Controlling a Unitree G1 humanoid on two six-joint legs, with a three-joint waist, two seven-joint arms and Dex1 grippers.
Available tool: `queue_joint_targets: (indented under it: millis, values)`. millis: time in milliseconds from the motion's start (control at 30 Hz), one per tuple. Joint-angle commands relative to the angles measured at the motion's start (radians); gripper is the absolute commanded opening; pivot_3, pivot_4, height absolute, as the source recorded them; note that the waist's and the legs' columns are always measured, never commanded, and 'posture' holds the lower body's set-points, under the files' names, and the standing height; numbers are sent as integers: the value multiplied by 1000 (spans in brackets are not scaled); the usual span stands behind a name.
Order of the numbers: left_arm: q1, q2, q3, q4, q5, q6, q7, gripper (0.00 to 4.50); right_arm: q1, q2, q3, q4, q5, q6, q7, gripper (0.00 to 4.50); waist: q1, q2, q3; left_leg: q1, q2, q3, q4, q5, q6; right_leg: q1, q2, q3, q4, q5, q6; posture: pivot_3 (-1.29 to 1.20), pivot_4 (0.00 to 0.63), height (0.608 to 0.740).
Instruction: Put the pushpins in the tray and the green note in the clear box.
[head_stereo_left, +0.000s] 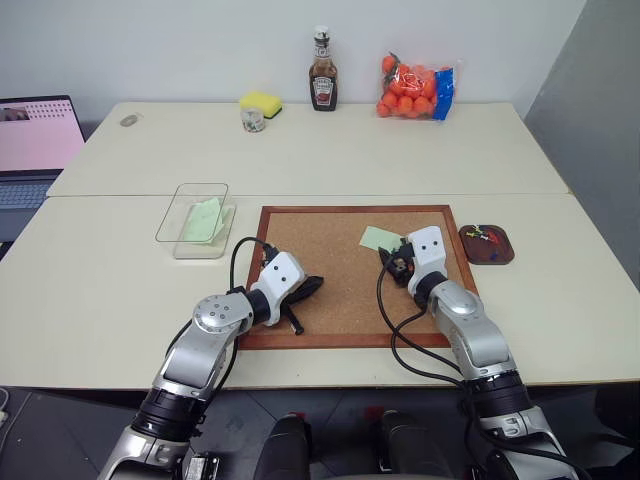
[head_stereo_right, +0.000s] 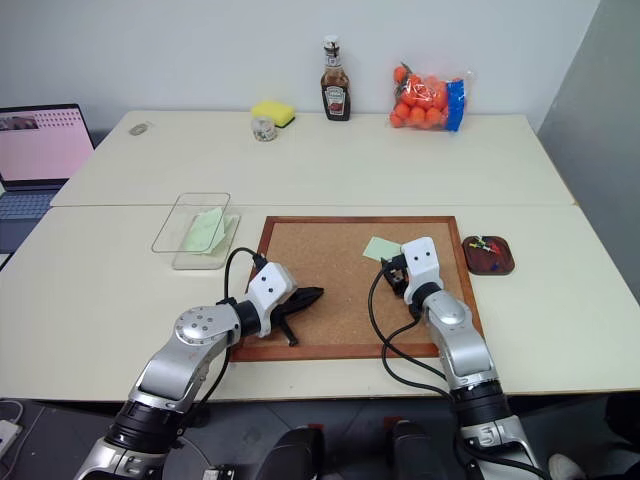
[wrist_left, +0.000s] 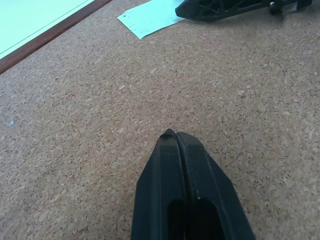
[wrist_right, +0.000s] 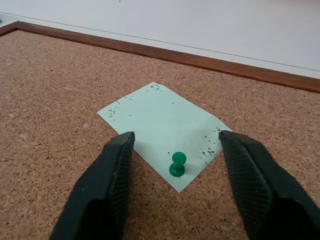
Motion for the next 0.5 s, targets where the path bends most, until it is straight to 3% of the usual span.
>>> queue_joint_targets:
  millis: [33,300,500]
  values:
    - [24,3,-36,22,18,21,-12,0,-18,3,-12,-1,-2,-26,1,1881,0,0,0,0,0,0,0,0,0,0,0,0,0,0,0,0,150,740]
    - [22,2,-35,25,20,20,-10,0,-2,1,-1,4,-7,-38,13,144,0,0,0,0,0,0,0,0,0,0,0,0,0,0,0,0,150,740]
    - [23,3,-34,25,20,20,-11,0,-6,6,6,-32,-5,-50,23,23,0,0,0,0,0,0,0,0,0,0,0,0,0,0,0,0,150,740]
